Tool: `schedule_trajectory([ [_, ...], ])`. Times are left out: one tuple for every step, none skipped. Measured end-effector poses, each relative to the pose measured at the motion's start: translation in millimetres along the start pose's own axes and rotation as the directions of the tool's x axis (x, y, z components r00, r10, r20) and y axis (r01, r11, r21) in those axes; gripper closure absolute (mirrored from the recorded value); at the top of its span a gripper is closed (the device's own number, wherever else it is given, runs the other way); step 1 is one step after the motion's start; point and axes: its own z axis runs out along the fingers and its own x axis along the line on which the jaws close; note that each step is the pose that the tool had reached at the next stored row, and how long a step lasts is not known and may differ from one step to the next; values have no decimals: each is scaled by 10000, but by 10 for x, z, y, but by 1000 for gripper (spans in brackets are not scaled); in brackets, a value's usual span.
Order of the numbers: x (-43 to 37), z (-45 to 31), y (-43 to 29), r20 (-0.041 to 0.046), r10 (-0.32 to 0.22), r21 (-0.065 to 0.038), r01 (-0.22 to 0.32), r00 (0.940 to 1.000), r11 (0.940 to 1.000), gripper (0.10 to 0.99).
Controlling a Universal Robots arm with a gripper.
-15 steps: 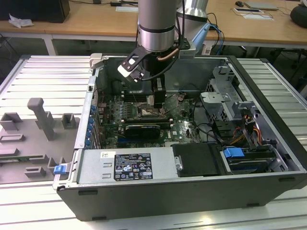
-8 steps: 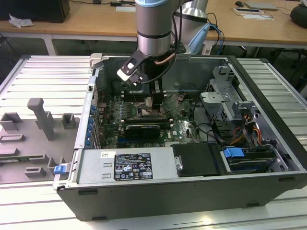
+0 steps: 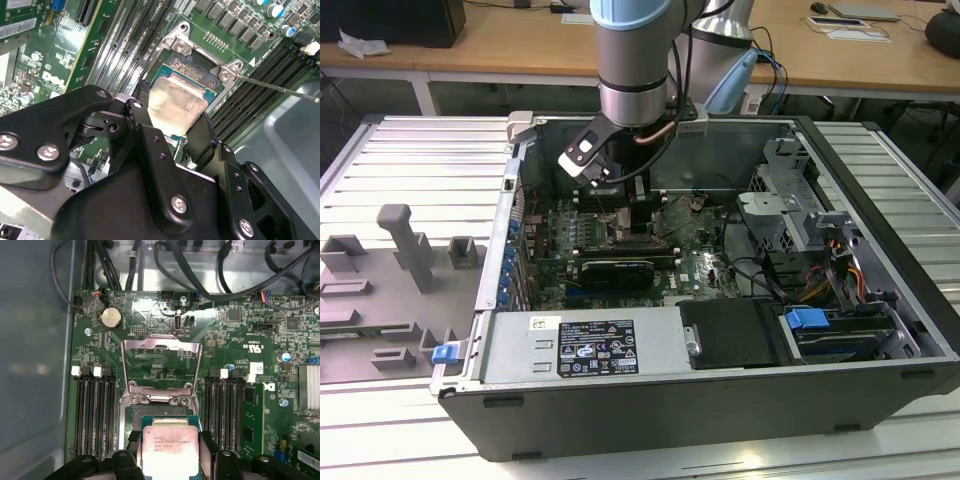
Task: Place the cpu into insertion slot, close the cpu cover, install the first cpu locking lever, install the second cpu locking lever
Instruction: 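Place the cpu into insertion slot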
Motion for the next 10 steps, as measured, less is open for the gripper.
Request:
schedule_trajectory([
  [16, 31, -4, 1, -1, 2, 1, 10000, 10000, 541],
  [31, 53, -6, 1, -1, 2, 1, 10000, 10000, 541],
  [40, 80, -8, 0, 8, 3, -8, 10000, 10000, 541],
  [40, 94, -9, 3, 47, 4, -47, 10000, 10000, 541],
  [40, 103, -10, 7, 80, 5, -80, 10000, 10000, 541],
  [39, 110, -11, 9, 97, 5, -97, 10000, 10000, 541],
  [39, 111, -11, 12, 98, 6, -98, 10000, 10000, 541],
  [39, 113, -11, 9, 98, 5, -98, 10000, 10000, 541],
  [39, 115, -11, 9, 98, 5, -98, 10000, 10000, 541],
  [39, 117, -11, 8, 98, 4, -98, 10000, 10000, 541],
])
